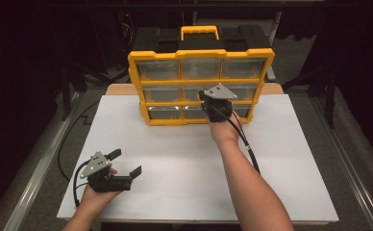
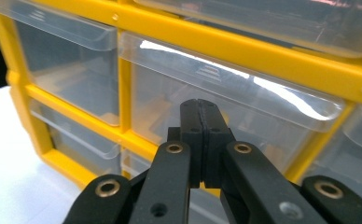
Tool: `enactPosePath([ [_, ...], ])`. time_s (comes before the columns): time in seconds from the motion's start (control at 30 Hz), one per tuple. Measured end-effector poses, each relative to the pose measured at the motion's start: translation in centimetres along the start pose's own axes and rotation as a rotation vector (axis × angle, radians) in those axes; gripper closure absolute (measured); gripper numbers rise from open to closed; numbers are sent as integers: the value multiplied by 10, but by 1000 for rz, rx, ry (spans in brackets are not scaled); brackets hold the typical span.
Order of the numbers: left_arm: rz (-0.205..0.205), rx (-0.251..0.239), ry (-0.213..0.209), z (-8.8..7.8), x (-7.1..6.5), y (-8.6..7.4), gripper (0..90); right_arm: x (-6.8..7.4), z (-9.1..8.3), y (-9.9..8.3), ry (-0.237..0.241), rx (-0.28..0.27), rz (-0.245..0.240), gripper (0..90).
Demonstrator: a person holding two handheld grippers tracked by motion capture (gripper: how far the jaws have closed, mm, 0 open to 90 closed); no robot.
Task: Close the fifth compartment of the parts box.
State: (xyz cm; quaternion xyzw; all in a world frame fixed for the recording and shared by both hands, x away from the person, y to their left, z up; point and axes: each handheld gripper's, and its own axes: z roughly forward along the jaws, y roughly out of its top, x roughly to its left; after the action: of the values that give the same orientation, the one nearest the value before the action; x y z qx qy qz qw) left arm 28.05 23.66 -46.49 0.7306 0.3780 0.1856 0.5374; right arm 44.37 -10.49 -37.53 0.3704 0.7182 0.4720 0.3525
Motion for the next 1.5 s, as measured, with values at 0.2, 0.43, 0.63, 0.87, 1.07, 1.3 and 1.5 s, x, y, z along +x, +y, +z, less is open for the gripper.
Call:
enactPosePath([
  [0.2, 5, 9, 3, 2, -1, 0, 1, 0, -22, -4, 25, -19, 8, 900],
  [0.43, 3, 10, 6, 3, 1, 0, 1, -7, -47, -29, 41, -4, 15, 900],
  [0.63, 5, 16, 6, 5, 0, -1, 1, -15, -58, -52, 46, 25, 31, 900],
  [0.87, 5, 21, 9, 6, 1, -1, 1, -20, -75, -82, 66, 45, 48, 900],
  [1.07, 1, 12, 6, 5, 1, -1, 1, -23, -98, -107, 92, 47, 66, 900],
  [1.3, -3, 6, 6, 2, 2, -1, 1, -25, -127, -129, 92, 67, 74, 900],
  [1.5, -25, -9, 20, -3, 5, -2, 1, -34, -159, -138, 95, 48, 100, 900],
])
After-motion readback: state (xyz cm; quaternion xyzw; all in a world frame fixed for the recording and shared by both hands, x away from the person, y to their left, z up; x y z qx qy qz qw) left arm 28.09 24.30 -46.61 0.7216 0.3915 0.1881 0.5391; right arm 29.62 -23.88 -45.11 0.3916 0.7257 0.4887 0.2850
